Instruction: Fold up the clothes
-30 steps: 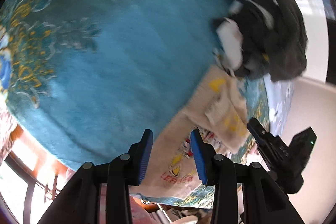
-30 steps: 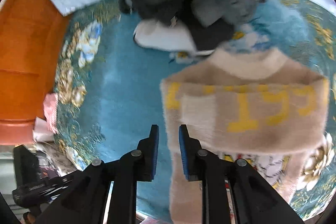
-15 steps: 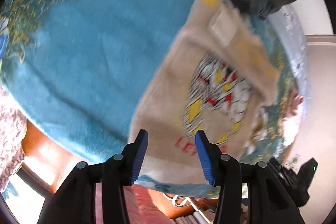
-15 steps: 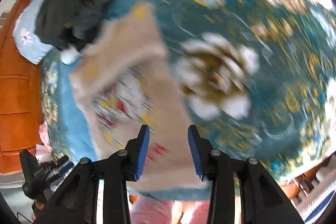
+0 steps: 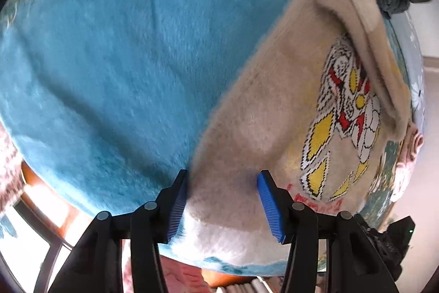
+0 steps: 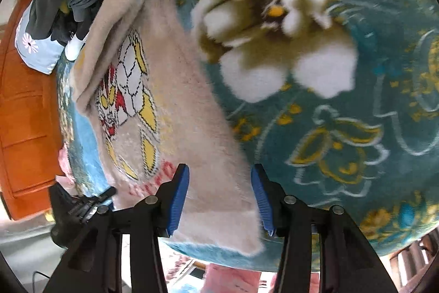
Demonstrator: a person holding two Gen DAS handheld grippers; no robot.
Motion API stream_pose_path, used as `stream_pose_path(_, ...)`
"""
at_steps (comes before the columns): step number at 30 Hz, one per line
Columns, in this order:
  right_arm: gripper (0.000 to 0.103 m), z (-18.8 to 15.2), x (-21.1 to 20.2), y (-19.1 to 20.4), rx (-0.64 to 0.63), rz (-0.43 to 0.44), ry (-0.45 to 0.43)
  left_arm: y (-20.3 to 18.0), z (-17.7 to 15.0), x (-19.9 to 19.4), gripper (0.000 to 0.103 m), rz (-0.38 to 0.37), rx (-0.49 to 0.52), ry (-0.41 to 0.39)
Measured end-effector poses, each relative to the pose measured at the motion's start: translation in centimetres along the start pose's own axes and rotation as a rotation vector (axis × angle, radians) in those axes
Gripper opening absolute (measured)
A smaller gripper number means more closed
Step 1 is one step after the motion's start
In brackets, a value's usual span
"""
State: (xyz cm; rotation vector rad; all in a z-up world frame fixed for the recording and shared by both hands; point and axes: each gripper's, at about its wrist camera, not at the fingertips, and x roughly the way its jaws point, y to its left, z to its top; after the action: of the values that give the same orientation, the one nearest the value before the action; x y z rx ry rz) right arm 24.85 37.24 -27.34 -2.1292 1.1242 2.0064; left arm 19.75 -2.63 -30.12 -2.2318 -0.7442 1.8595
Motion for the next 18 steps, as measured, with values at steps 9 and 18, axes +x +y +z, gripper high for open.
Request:
stream_pose_path(9,0.008,-0.2,-1.6,1.8,0.014,-0.033,0.034,-1.3,0.0,-2.1,0.015,-0.017,0.005,0.043)
stream_pose_path(18,0.007,2.7,-10.5,7.1,0.127,0.159,-0.088,-3.1,4.1,-10.7,0.014,-0.239,-0.02,0.096)
